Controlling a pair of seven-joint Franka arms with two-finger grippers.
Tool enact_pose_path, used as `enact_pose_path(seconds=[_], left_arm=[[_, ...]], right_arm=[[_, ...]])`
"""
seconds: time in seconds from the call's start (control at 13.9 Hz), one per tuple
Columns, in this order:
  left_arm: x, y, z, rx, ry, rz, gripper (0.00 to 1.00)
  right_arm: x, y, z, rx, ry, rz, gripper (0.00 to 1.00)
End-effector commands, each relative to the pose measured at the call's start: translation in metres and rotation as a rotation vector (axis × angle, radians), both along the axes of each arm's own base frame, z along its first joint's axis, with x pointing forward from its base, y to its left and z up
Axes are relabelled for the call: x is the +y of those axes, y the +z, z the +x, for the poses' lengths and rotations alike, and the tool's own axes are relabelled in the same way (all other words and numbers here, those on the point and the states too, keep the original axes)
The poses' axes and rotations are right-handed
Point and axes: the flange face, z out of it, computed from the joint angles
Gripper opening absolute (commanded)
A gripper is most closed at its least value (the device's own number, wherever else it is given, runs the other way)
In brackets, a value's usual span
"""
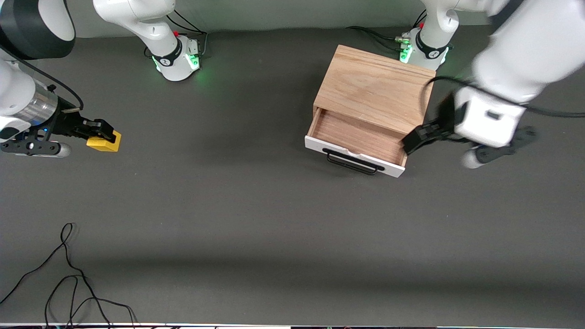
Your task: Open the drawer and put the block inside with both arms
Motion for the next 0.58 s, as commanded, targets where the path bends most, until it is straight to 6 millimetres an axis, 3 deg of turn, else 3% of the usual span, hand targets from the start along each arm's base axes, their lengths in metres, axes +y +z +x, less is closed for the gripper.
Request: enact_pose_path(seconds=[0.0, 0.22, 0.29, 0.51], left_arm=[[0.037, 0.015, -0.013, -0.004, -0.256, 0.084, 1.00], [0.060, -0.013, 0.007, -0.016, -0.328, 0.101, 1.00], [0.062, -0.025, 0.013, -0.011, -0.385, 0.101, 1.00], [0.063, -0.028, 0.002, 0.049, -0.398, 0.104, 1.00]], right_arm=[[0.017, 0.002, -0.010, 0.001, -0.026, -0.017, 0.31], [0.052, 0.003, -0.015, 0.000, -0.023, -0.016, 0.31], [0.070, 0.003, -0.017, -0.001, -0.036, -0.015, 0.31], [0.138, 0.002, -0.028, -0.029, -0.039, -0.015, 0.30]])
